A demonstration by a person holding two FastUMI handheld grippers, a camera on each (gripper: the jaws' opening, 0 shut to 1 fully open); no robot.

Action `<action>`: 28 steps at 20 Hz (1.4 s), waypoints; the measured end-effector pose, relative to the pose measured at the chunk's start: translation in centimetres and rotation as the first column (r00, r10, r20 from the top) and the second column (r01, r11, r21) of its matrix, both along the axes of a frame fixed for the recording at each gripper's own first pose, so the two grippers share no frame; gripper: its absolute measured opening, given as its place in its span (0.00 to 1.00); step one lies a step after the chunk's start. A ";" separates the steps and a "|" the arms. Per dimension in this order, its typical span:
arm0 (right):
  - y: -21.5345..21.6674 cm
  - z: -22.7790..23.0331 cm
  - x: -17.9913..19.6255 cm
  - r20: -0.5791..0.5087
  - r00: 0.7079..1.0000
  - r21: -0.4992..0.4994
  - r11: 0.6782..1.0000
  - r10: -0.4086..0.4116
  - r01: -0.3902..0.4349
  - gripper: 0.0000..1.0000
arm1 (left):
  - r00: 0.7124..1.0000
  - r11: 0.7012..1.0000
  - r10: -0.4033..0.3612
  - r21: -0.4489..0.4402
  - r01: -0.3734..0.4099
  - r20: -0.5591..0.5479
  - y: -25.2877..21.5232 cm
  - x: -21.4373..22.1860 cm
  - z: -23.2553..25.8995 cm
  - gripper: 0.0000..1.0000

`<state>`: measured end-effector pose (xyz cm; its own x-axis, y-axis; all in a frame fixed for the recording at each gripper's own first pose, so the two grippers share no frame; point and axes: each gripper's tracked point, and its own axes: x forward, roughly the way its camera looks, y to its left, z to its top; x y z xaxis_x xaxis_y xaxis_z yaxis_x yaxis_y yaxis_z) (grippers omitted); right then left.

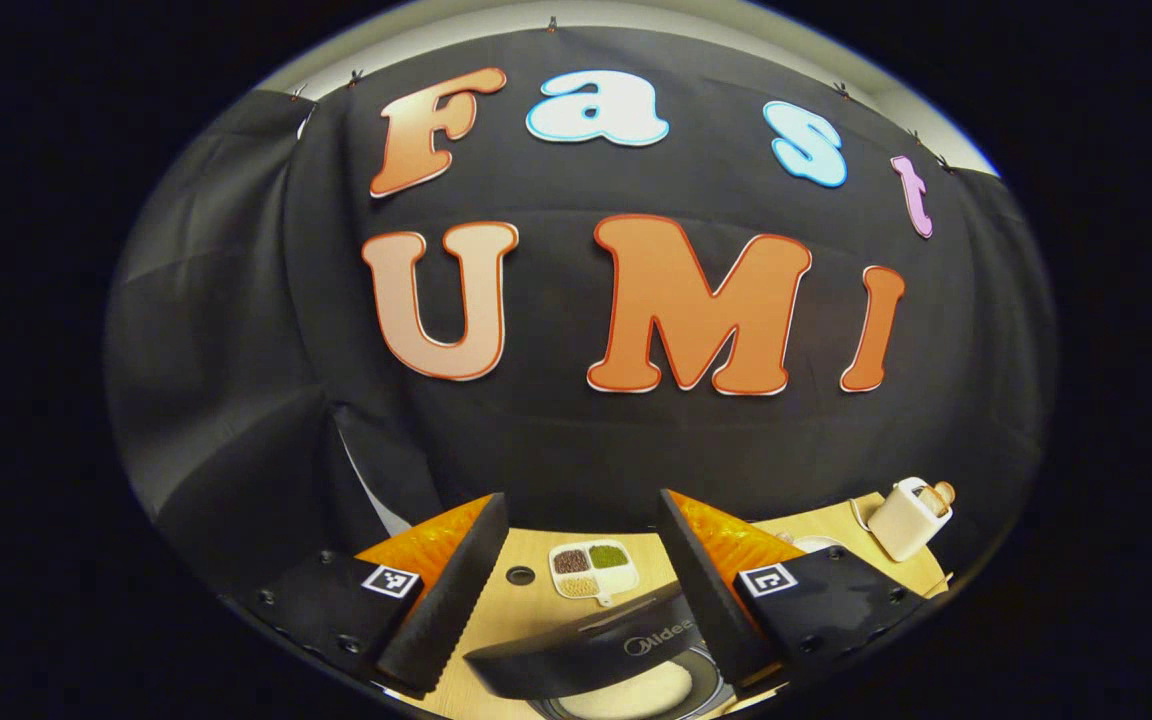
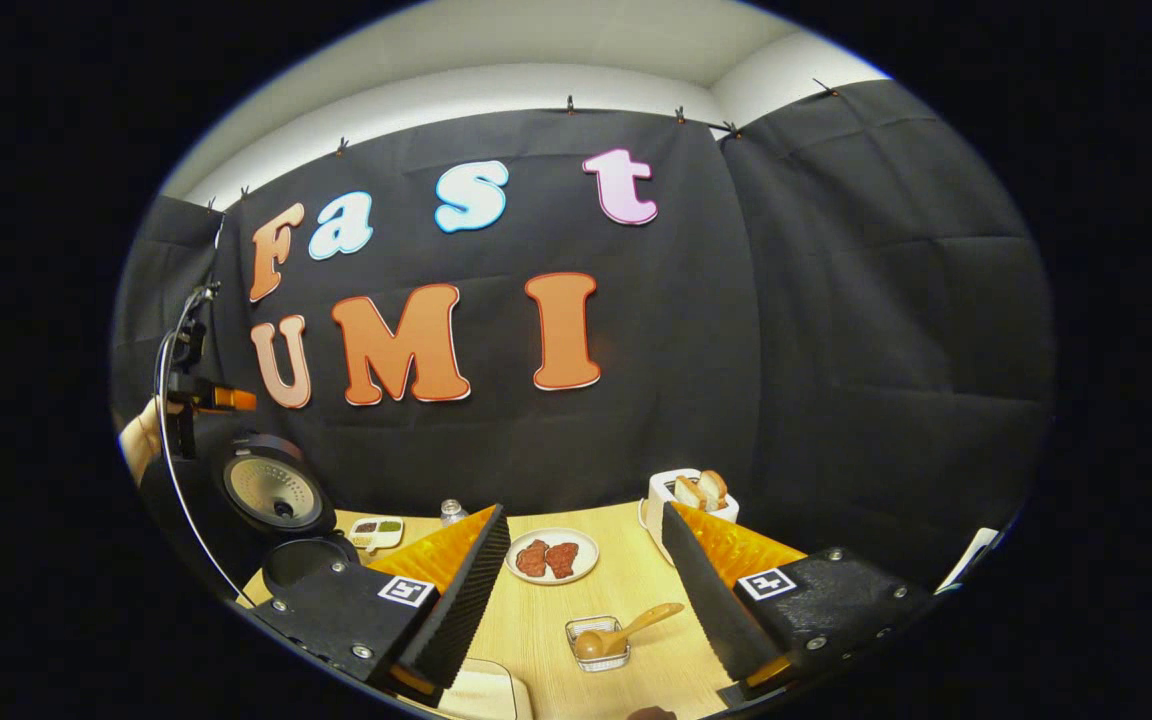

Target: Close the left gripper, press the button to open the rice cooker; take a wooden spoon from the chopstick holder with the right hand, scoop a spoonful of rice and pour it into the rice cooker, then put the wooden spoon back into the chopstick holder.

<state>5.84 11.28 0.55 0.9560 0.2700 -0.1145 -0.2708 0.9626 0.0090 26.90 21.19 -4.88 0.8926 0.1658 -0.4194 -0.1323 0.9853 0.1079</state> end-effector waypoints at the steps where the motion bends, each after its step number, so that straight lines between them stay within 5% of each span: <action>1: 0.0 0.4 -0.1 0.011 1.000 0.009 1.000 0.000 0.000 0.95 | 1.000 1.000 -0.003 0.015 0.003 -0.020 0.0 -0.4 -0.9 0.98; 12: 1.8 -1.8 -0.3 -0.022 0.998 -0.018 0.999 0.051 -0.051 0.95 | 0.998 0.999 -0.047 -0.014 0.046 -0.034 -5.4 -7.8 -6.2 0.99; 18: 3.8 -3.9 -0.9 -0.084 0.991 0.012 0.995 0.100 -0.099 0.95 | 0.995 0.996 -0.083 0.024 0.085 -0.062 -9.5 -13.9 -14.0 1.00; 24: 3.6 -5.9 -1.3 -0.141 0.985 0.004 0.995 0.100 -0.100 0.95 | 1.000 0.999 0.013 -0.042 -0.013 0.000 -9.3 -16.0 -19.8 1.00; 28: 2.8 -7.1 -1.4 -0.178 0.981 0.010 0.997 0.081 -0.081 0.95 | 0.999 0.999 -0.004 0.041 0.006 -0.042 -9.8 -16.6 -23.1 1.00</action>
